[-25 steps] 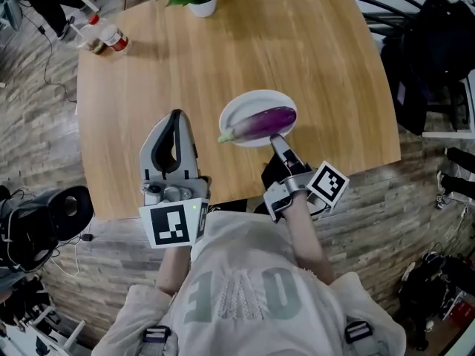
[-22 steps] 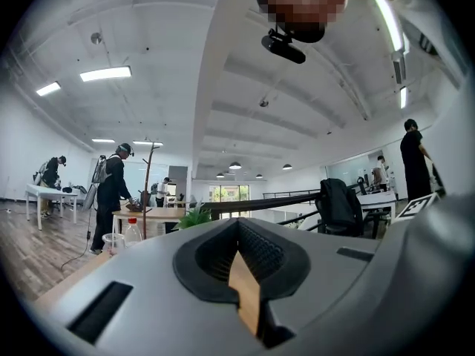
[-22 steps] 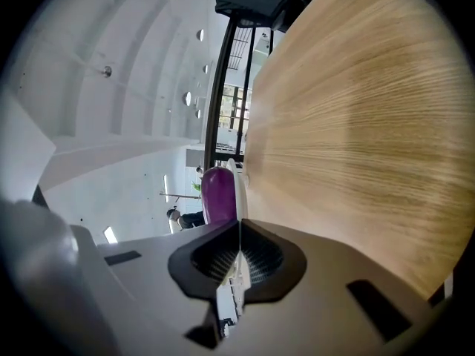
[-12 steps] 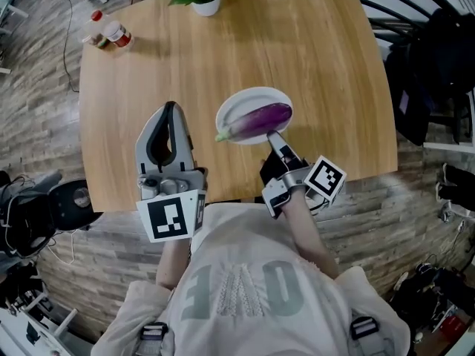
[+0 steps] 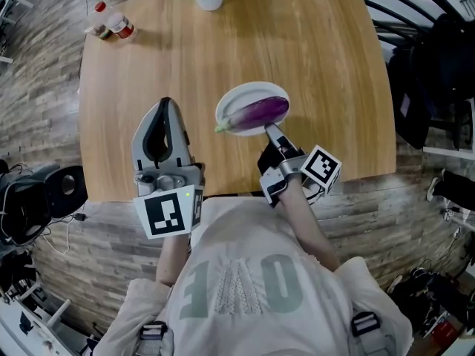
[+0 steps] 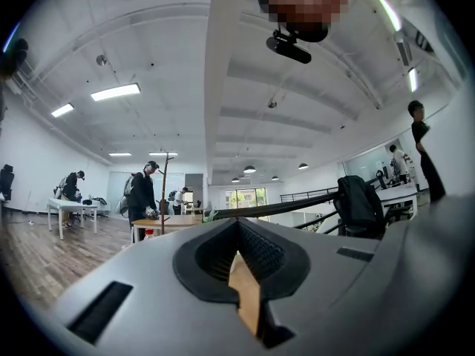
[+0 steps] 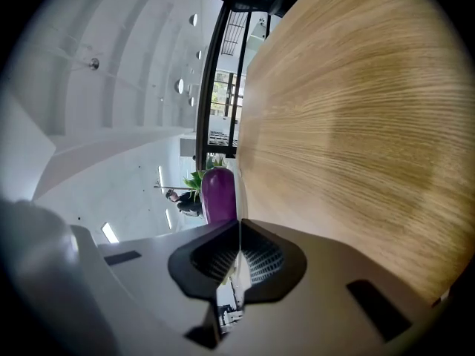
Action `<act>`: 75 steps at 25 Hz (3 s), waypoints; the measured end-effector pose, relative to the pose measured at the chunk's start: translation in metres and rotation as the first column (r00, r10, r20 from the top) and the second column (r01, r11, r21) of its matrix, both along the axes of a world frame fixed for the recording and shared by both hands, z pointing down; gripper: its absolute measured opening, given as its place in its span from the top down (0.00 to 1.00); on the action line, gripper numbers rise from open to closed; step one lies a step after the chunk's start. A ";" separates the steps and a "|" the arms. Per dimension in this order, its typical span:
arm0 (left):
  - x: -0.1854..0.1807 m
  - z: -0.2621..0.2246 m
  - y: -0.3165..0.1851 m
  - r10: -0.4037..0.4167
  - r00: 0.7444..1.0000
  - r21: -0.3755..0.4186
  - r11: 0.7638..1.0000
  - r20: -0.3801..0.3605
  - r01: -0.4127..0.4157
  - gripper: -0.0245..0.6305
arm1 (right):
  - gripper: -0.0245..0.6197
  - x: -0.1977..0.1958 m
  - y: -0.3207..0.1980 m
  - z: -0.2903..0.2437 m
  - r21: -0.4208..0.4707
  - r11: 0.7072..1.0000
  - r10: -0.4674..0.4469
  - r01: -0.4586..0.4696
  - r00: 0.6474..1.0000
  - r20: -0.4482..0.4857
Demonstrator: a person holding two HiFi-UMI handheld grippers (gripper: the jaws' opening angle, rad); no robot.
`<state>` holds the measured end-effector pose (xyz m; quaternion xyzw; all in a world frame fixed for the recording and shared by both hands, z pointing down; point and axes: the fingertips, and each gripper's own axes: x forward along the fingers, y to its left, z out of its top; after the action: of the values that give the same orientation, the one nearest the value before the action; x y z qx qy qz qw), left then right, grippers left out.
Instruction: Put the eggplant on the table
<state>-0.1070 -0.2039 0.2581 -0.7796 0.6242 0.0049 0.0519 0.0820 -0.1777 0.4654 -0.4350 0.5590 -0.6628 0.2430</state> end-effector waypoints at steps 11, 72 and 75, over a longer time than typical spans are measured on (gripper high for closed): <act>-0.003 0.019 -0.011 -0.003 1.000 -0.036 0.999 0.031 0.005 0.95 | 0.92 -0.005 -0.009 0.039 -0.066 0.998 -0.002 0.004 1.000 0.024; -0.023 0.044 -0.025 -0.054 0.998 -0.112 0.992 0.038 0.058 0.95 | 0.92 -0.013 -0.008 0.120 -0.264 0.964 -0.074 0.041 0.990 -0.119; -0.023 0.044 -0.023 -0.058 0.998 -0.109 0.992 0.038 0.061 0.95 | 0.92 -0.012 -0.008 0.120 -0.267 0.963 -0.071 0.039 0.991 -0.112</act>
<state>-0.1303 -0.2271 0.3023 -0.7622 0.6455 -0.0448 0.0196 0.0698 -0.1854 0.5859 -0.4873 0.4910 -0.7103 0.1299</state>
